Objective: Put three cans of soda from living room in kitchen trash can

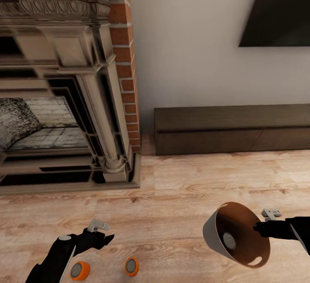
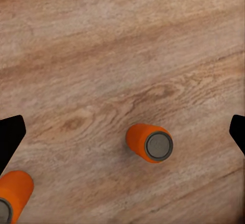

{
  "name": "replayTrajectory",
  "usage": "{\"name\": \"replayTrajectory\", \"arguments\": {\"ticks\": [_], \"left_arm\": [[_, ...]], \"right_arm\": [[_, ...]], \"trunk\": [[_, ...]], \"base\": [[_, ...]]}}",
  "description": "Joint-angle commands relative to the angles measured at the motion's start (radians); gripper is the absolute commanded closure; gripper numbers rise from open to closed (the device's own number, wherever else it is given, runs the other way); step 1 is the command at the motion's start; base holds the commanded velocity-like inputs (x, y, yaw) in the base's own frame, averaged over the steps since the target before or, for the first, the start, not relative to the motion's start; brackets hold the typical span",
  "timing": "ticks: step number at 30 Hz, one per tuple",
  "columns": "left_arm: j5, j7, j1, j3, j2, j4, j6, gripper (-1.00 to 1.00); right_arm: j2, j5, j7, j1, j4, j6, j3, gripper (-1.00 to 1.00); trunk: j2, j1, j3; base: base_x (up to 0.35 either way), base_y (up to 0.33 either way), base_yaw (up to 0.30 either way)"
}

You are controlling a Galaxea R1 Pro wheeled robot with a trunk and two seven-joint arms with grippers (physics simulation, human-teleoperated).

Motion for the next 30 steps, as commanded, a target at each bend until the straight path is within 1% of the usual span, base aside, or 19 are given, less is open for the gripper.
{"name": "replayTrajectory", "arguments": {"ticks": [1,5,8,11,14,15,16,17,19,20,22,23,24,25,26,27,28,29,30], "left_arm": [[0.001,0.001,0.000,0.000,0.000,-0.001,0.002,-1.00],[-0.002,0.004,0.000,0.001,0.000,-0.002,0.012,-1.00],[-0.004,0.004,0.001,0.002,0.000,-0.001,0.019,-1.00],[0.001,0.001,0.000,0.003,0.001,-0.002,0.040,-1.00],[0.002,-0.001,0.000,0.004,0.002,-0.002,0.054,-1.00],[0.003,0.001,-0.001,0.004,0.001,-0.001,0.059,-1.00],[0.003,0.002,-0.001,0.004,0.001,0.000,0.060,-1.00],[0.003,0.005,-0.001,0.005,0.000,-0.001,0.061,-1.00],[0.003,0.011,-0.001,0.006,0.000,-0.002,0.062,-1.00],[0.004,0.018,-0.001,0.006,0.000,-0.003,0.063,-1.00],[0.004,0.024,-0.001,0.007,-0.001,-0.004,0.065,-1.00],[0.005,0.028,-0.003,0.007,-0.001,-0.004,0.066,-1.00],[0.005,0.029,-0.007,0.008,-0.001,-0.005,0.072,-1.00],[0.005,0.030,-0.011,0.008,-0.001,-0.007,0.082,-1.00],[0.006,0.029,-0.029,0.006,-0.001,-0.017,0.122,-1.00],[0.004,0.028,-0.078,0.004,-0.001,-0.041,0.228,-1.00],[0.003,0.029,-0.114,0.002,-0.001,-0.054,0.306,-1.00],[0.002,0.030,-0.133,0.001,-0.001,-0.058,0.341,-1.00],[-0.002,0.033,-0.184,0.001,-0.001,-0.060,0.416,-1.00]], "right_arm": [[0.000,-0.010,0.004,0.000,-0.002,0.009,-0.002,1.00],[-0.008,-0.008,0.005,-0.002,-0.007,0.032,-0.001,1.00],[-0.014,-0.006,0.008,-0.005,-0.010,0.084,0.008,1.00],[-0.031,-0.005,0.025,-0.011,-0.027,0.132,0.022,1.00],[-0.058,-0.004,0.047,-0.017,-0.056,0.181,0.047,1.00],[-0.074,-0.004,0.066,-0.030,-0.090,0.228,0.073,1.00],[-0.081,-0.004,0.075,-0.041,-0.110,0.255,0.089,1.00],[-0.093,-0.004,0.091,-0.066,-0.149,0.315,0.128,1.00],[-0.105,-0.004,0.102,-0.093,-0.182,0.377,0.174,1.00],[-0.118,-0.004,0.110,-0.123,-0.206,0.437,0.225,1.00],[-0.130,-0.005,0.116,-0.155,-0.222,0.488,0.270,1.00],[-0.138,-0.005,0.126,-0.191,-0.231,0.526,0.304,1.00],[-0.144,-0.005,0.137,-0.224,-0.237,0.553,0.327,1.00],[-0.146,-0.005,0.142,-0.239,-0.240,0.564,0.335,1.00],[-0.150,-0.004,0.148,-0.260,-0.243,0.578,0.347,1.00],[-0.153,-0.004,0.153,-0.279,-0.245,0.592,0.357,1.00],[-0.154,-0.003,0.155,-0.287,-0.246,0.600,0.361,1.00],[-0.155,-0.003,0.156,-0.292,-0.247,0.607,0.363,1.00],[-0.155,0.019,0.158,-0.314,-0.247,0.631,0.366,1.00]], "trunk": [[0.000,0.000,0.000],[0.000,0.000,0.000],[0.000,0.000,0.000],[0.000,0.000,0.000],[0.000,0.000,0.000],[0.000,0.000,0.000],[0.000,0.000,0.000],[0.000,0.000,0.000],[0.000,0.000,0.000],[0.000,0.000,0.000],[0.000,0.000,0.000],[0.000,0.000,0.000],[0.000,0.000,0.000],[0.000,0.000,0.000],[0.000,0.000,0.000],[0.000,0.000,0.000],[0.000,0.000,0.000],[0.000,0.000,0.000],[0.000,0.000,0.000]], "base": [[0.000,-0.006,0.000],[0.000,-0.002,0.000],[0.000,0.000,0.000],[0.000,0.000,0.000],[0.000,0.000,0.000],[0.000,0.000,0.000],[0.000,0.000,0.000],[0.000,0.000,0.000],[0.000,0.000,0.000],[0.000,0.000,0.000],[0.000,0.000,0.000],[0.000,0.000,0.000],[0.000,0.000,0.000],[0.000,0.000,0.000],[0.000,0.000,0.000],[0.000,0.000,0.000],[0.000,0.000,0.000],[0.000,0.000,0.000],[0.000,0.000,0.000]]}}
